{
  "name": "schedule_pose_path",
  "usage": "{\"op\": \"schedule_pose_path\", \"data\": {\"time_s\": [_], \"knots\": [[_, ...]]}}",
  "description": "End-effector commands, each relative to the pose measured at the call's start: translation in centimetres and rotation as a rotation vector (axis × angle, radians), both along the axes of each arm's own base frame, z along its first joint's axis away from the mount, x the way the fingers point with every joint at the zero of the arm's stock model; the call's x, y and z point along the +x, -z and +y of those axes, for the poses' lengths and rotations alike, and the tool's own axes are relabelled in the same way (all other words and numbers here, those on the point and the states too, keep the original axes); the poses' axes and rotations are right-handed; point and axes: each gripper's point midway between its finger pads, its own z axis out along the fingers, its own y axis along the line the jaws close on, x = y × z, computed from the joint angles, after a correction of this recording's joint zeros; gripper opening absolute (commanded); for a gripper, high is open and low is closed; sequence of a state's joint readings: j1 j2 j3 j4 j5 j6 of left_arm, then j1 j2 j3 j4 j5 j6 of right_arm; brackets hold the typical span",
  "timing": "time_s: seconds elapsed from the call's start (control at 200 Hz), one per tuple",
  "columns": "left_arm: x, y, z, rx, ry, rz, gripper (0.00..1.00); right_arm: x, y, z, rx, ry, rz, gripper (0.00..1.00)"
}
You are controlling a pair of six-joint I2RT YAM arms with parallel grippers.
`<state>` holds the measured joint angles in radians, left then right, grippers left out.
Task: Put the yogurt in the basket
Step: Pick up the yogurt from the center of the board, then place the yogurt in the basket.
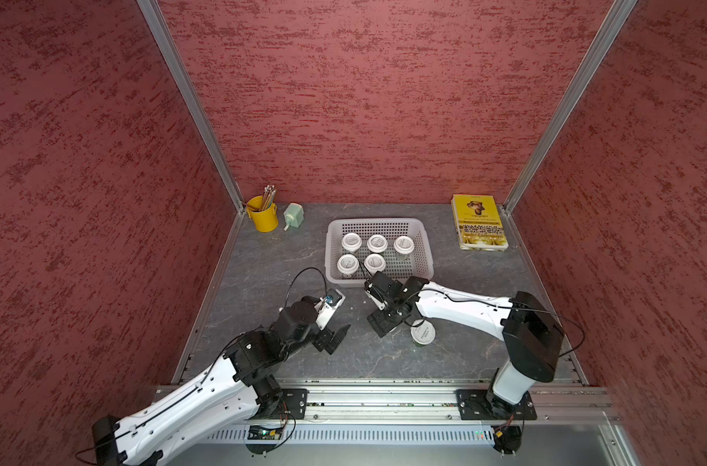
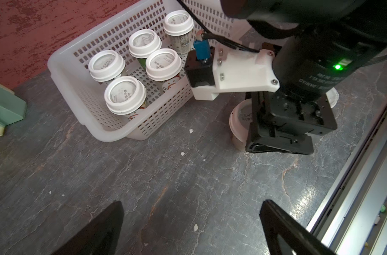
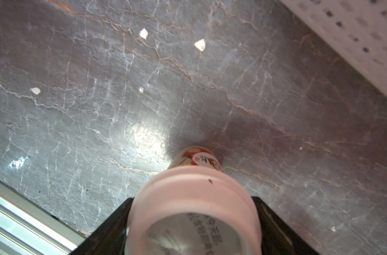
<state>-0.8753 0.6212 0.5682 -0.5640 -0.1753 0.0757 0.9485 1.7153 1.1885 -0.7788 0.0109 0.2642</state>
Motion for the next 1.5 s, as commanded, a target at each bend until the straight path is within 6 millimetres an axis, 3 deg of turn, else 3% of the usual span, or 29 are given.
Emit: {"op": "schedule_pose_path", "data": {"time_s": [0.0, 0.491, 0.997, 1.177, 1.498], "knots": [[0.3, 0.3, 0.6, 0.003, -0.032, -0.001, 1.00, 0.9, -1.0, 0.9, 0.019, 0.013, -0.044, 0.79], [0.1, 0.3, 0.5, 0.008, -0.010, 0.002, 1.00, 0.9, -1.9, 1.0, 0.034, 0.013, -0.055, 0.75], [0.0, 0.1, 0.4, 0.001, 0.007, -0.003, 1.00, 2.6, -9.3, -0.1, 0.052, 0.022, -0.180, 0.74], [0.1, 0.0, 0.3, -0.004, 0.008, -0.004, 1.00, 4.2, -11.2, -1.4, 0.041, 0.050, -0.203, 0.73], [0.1, 0.1, 0.3, -0.006, 0.008, -0.006, 1.00, 9.6, -15.4, -4.8, 0.051, 0.117, -0.270, 0.72]]}}
